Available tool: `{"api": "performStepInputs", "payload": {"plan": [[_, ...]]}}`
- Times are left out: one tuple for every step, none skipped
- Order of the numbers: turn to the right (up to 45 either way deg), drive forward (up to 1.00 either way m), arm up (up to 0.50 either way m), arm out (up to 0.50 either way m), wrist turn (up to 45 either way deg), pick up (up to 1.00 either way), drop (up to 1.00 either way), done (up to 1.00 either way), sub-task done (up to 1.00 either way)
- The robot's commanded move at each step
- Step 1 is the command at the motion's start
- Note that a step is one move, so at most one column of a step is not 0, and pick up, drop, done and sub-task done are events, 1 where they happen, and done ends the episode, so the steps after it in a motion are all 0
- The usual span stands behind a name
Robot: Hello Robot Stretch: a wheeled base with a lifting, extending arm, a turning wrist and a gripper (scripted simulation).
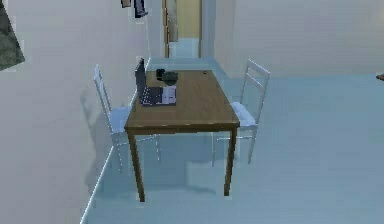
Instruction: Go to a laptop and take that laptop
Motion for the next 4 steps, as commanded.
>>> {"api": "performStepInputs", "payload": {"plan": [[-3.0,0.00,0.00,0.00,0.0,0.00,0.00,0.00,0.00],[0.0,0.55,0.00,0.00,0.0,0.00,0.00,0.00,0.00],[-45.0,0.00,0.00,0.00,0.0,0.00,0.00,0.00,0.00],[-45.0,0.00,0.00,0.00,0.0,0.00,0.00,0.00,0.00]]}}
